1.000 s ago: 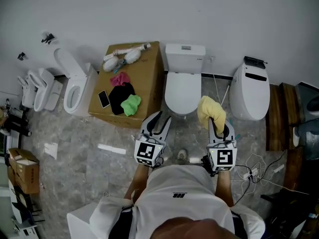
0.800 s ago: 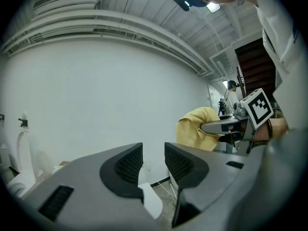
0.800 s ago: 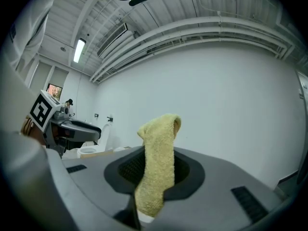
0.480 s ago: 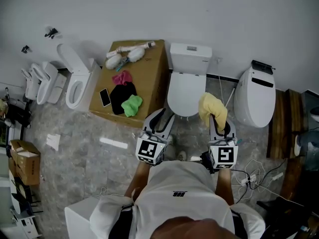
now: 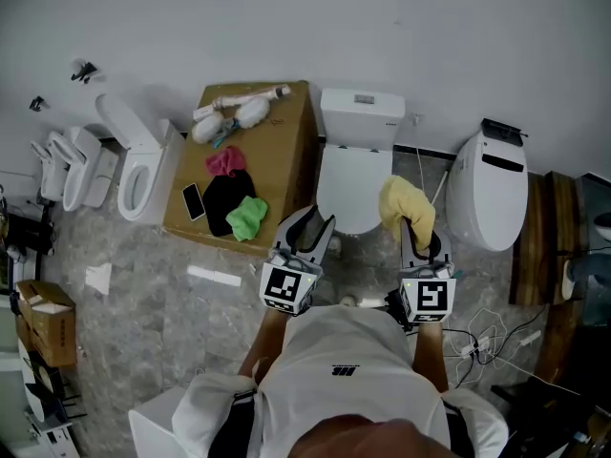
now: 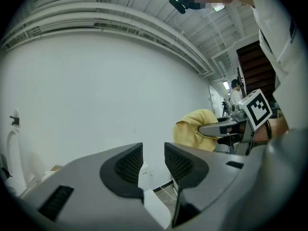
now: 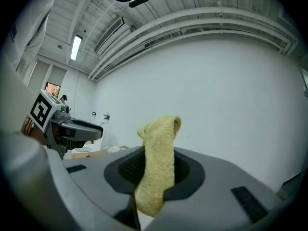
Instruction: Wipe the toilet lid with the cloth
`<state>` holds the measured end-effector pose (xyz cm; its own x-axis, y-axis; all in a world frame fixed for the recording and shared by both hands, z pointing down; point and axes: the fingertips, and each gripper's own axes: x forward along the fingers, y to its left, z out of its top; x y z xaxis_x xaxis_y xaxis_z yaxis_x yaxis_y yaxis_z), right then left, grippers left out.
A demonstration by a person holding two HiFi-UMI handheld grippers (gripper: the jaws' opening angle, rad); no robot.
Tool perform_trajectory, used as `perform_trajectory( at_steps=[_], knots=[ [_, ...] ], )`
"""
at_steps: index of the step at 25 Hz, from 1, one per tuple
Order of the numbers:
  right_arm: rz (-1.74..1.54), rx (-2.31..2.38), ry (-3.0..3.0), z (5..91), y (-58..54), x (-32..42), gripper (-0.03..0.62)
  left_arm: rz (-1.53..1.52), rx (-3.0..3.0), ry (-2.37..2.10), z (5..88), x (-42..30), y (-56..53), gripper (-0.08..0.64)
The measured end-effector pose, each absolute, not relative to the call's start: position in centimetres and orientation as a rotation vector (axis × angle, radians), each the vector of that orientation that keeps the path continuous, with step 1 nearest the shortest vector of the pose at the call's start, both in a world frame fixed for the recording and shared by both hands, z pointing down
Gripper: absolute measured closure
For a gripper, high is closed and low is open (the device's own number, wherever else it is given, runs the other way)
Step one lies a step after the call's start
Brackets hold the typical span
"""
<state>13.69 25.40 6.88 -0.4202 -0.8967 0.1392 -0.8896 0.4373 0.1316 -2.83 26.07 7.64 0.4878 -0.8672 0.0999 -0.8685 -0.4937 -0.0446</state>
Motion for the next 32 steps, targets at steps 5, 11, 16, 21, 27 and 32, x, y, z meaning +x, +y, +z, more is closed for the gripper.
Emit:
perform_trajectory(
  at_steps=[5, 11, 16, 21, 27, 32],
  knots=[
    [-0.053, 1.596, -2.465, 7.1, 20.7, 12.5, 0.486, 0.166, 2.708, -1.543, 8.3, -4.3, 21.1, 0.405],
    [-0.022, 1.622, -2.422, 7.5, 15.0, 11.0, 0.486, 0.183, 2.734, -1.492, 8.5, -5.8, 14.9, 0.405],
    [0.018, 1.633, -2.377, 8.6, 11.0, 9.8, 0.486, 0.198, 2.728, -1.441, 9.6, -7.3, 10.3, 0.405],
    [0.073, 1.652, -2.315, 10.5, 7.4, 9.1, 0.486, 0.207, 2.716, -1.383, 11.8, -8.2, 6.2, 0.408],
    [0.114, 1.689, -2.236, 12.8, 3.5, 9.3, 0.486, 0.239, 2.722, -1.289, 14.6, -8.3, 1.9, 0.411],
    [0.182, 1.693, -2.139, 16.1, 1.3, 10.7, 0.486, 0.272, 2.7, -1.24, 17.7, -7.9, -0.9, 0.415]
  ],
)
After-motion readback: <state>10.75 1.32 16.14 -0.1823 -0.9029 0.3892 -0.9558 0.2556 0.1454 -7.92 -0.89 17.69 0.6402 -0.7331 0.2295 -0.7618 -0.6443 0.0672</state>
